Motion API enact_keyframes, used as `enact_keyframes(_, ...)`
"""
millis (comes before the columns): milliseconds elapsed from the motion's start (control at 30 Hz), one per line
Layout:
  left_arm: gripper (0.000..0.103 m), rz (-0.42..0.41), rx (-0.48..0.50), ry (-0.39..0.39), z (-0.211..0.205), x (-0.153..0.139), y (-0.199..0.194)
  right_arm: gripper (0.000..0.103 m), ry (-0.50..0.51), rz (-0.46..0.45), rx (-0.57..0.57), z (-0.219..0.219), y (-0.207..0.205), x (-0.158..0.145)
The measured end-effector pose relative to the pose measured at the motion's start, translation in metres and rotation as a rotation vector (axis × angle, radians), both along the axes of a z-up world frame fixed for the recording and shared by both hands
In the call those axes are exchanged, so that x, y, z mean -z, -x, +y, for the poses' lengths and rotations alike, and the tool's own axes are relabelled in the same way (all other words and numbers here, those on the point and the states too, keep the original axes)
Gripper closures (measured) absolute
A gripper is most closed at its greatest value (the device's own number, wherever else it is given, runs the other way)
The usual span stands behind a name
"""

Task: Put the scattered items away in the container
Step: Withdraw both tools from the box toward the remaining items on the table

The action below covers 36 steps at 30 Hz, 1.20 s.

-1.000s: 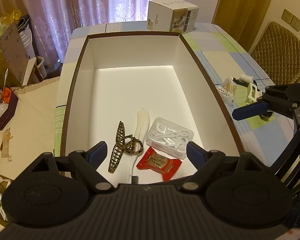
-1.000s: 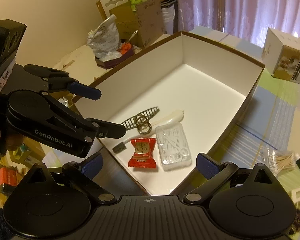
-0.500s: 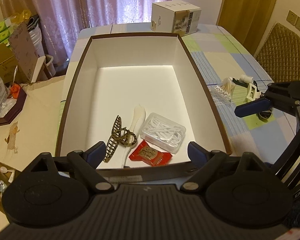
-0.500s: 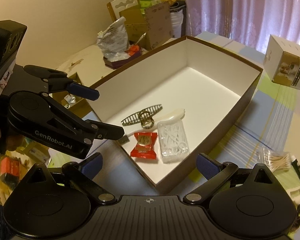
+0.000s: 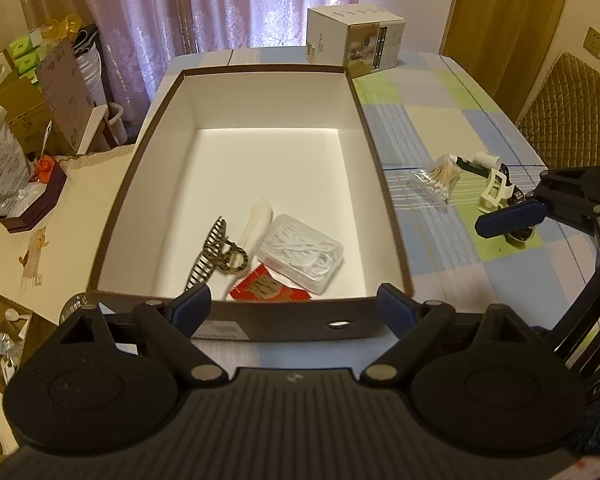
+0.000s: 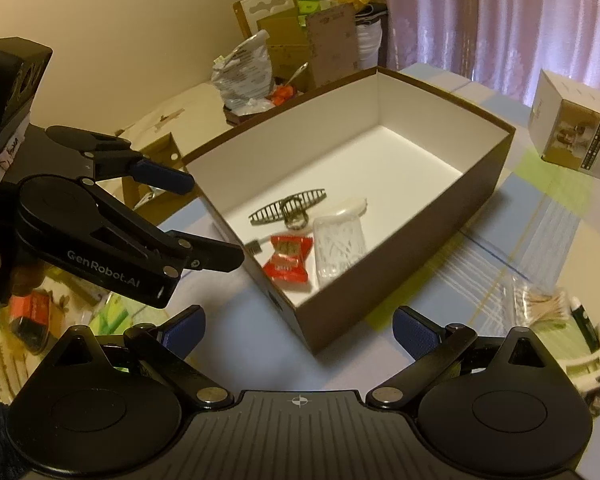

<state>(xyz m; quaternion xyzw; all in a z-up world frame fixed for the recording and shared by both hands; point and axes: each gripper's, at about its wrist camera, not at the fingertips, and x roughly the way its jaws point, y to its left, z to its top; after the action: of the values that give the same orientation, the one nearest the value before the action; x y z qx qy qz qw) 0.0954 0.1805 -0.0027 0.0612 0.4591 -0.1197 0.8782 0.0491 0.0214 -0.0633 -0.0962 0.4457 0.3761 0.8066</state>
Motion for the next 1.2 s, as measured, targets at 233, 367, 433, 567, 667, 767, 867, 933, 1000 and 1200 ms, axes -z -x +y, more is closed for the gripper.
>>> enact_keyframes(233,0.015,0.013,-0.017,0.001,-0.028,0.003,0.016,0.005,-0.003,0.011,-0.009,-0.027,0.011,0.000)
enact_keyframes(367,0.015,0.017,-0.023,0.001,-0.043,0.004,0.023,0.005,-0.003,0.018,-0.007,-0.044,0.016,0.001)
enact_keyframes(433,0.015,0.019,-0.022,0.002,-0.052,0.005,0.026,0.005,-0.004,0.022,-0.002,-0.053,0.018,0.002)
enact_keyframes(567,0.015,0.025,-0.011,0.012,-0.072,0.008,0.031,0.005,0.001,0.033,0.021,-0.073,0.022,0.003)
enact_keyframes(667,0.015,0.032,0.004,0.023,-0.087,0.011,0.034,0.005,0.006,0.040,0.045,-0.091,0.025,0.005)
enact_keyframes(767,0.015,0.043,0.026,0.038,-0.104,0.016,0.033,0.005,0.012,0.044,0.080,-0.108,0.027,0.005)
enact_keyframes(867,0.015,0.044,0.054,0.037,-0.120,0.019,0.031,0.005,0.014,0.047,0.128,-0.126,0.027,0.006)
enact_keyframes(933,0.015,0.045,0.074,0.037,-0.131,0.022,0.028,0.005,0.012,0.051,0.165,-0.139,0.026,0.007)
enact_keyframes(1000,0.015,0.046,0.093,0.034,-0.141,0.024,0.025,0.005,0.009,0.053,0.209,-0.153,0.024,0.006)
enact_keyframes(1200,0.015,0.041,0.152,0.023,-0.168,0.030,0.010,0.005,0.007,0.038,0.320,-0.185,0.018,0.003)
